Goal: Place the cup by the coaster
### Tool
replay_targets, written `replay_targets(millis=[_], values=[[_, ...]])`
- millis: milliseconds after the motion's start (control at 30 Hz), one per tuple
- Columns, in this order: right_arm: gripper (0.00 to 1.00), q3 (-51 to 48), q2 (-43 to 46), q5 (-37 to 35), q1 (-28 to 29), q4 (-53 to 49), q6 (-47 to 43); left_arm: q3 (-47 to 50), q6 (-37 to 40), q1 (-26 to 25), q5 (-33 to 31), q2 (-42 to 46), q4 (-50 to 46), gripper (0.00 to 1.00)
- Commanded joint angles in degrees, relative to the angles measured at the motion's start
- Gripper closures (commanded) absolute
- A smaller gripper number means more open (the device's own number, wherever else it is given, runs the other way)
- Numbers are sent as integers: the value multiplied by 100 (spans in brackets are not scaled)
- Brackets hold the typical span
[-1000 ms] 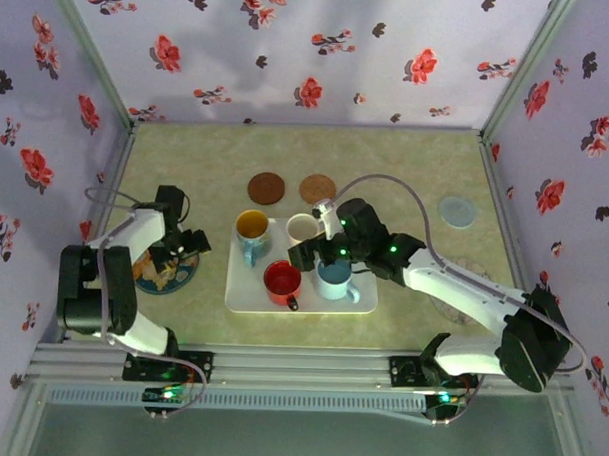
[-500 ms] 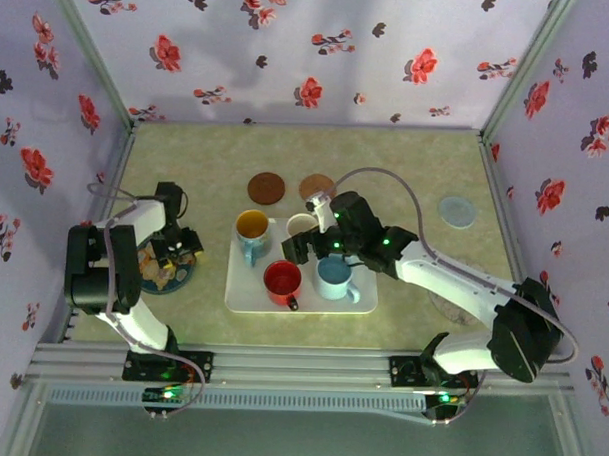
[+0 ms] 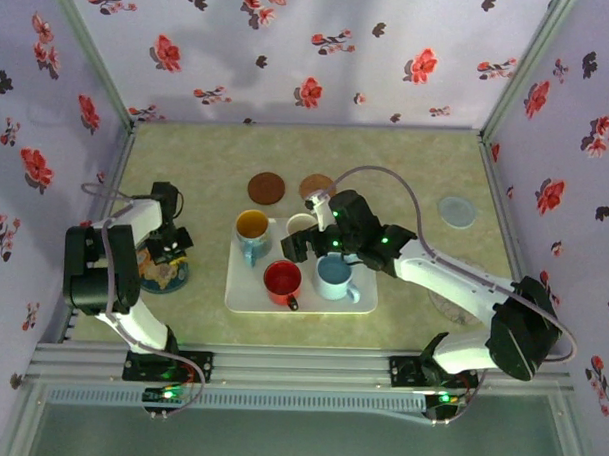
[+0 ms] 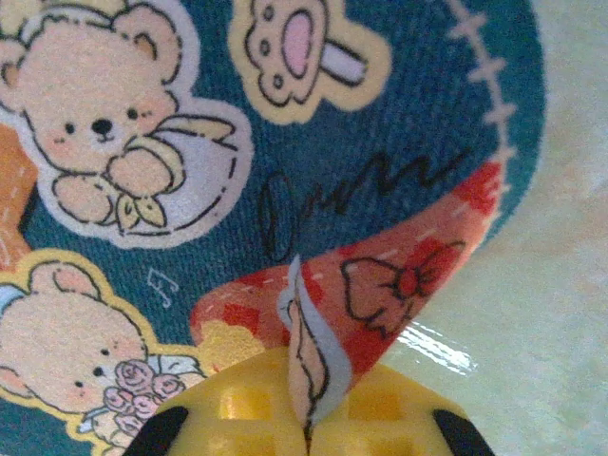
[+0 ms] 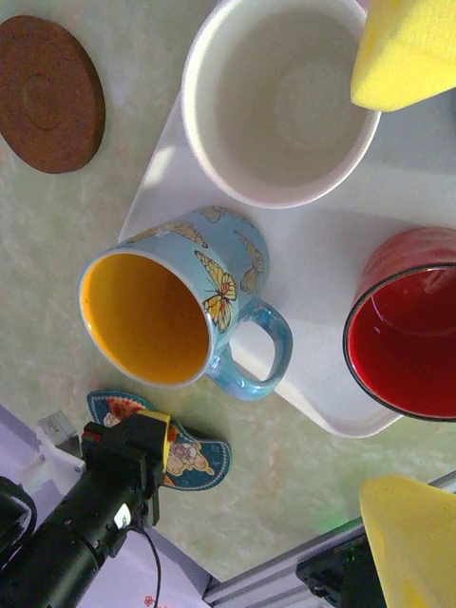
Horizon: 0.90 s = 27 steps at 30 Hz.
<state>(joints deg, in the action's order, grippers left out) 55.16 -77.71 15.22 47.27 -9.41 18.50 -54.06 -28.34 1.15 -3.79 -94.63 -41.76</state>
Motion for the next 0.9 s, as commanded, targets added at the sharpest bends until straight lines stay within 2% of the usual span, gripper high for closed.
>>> replay_targets(millis=[0, 367, 867], values=[[0, 143, -82, -101, 45, -43, 66, -118, -6, -71, 616, 129, 636, 100], [0, 361, -266, -358, 42, -123, -48, -896, 341, -71, 858, 94, 468, 100], [0, 669, -426, -872, 6, -314, -303, -2473, 516, -128, 1280, -1218, 308, 100]])
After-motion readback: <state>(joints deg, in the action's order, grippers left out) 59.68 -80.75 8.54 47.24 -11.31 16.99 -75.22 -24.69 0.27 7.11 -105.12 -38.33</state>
